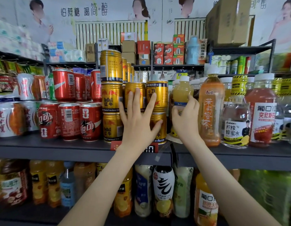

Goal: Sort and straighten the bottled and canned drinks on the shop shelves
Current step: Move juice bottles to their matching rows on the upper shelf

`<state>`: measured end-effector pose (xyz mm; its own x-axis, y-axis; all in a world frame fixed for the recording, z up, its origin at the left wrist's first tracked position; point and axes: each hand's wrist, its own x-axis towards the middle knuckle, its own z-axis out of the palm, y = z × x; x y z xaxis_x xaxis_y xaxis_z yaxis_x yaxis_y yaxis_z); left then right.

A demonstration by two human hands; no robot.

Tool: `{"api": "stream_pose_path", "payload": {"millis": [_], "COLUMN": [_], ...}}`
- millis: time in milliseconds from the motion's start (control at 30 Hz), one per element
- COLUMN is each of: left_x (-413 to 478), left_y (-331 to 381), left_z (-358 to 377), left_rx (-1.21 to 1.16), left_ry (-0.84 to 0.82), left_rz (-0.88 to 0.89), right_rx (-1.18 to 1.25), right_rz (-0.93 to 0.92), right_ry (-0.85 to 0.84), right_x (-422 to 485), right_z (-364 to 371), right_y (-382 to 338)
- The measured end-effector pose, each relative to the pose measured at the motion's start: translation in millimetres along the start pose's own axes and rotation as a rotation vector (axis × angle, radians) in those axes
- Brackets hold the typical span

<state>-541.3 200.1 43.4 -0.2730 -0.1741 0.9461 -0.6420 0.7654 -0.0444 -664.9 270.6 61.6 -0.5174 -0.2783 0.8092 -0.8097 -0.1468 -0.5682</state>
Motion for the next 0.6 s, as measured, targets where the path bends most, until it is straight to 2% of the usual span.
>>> {"api": "stream_pose_path", "payload": {"millis": [167,400,600], "left_x": [-2,-3,-3], "left_y": [0,-3,-9], "left_z": [0,-1,-3], "left_rx": [0.039,0.047,0.054], "left_ry": [-0.003,-0.030,-0.057], "left_rz": [0.019,0.062,0.082], "right_rx": [-0.090,-0.095,-0.231], "right_rz": [0.043,0.346,0.360], "right_ry": [-0.038,-0.194,-0.118], "right_x": [0,6,11], "right_z": [5,10,4], "right_y": [13,19,15]}}
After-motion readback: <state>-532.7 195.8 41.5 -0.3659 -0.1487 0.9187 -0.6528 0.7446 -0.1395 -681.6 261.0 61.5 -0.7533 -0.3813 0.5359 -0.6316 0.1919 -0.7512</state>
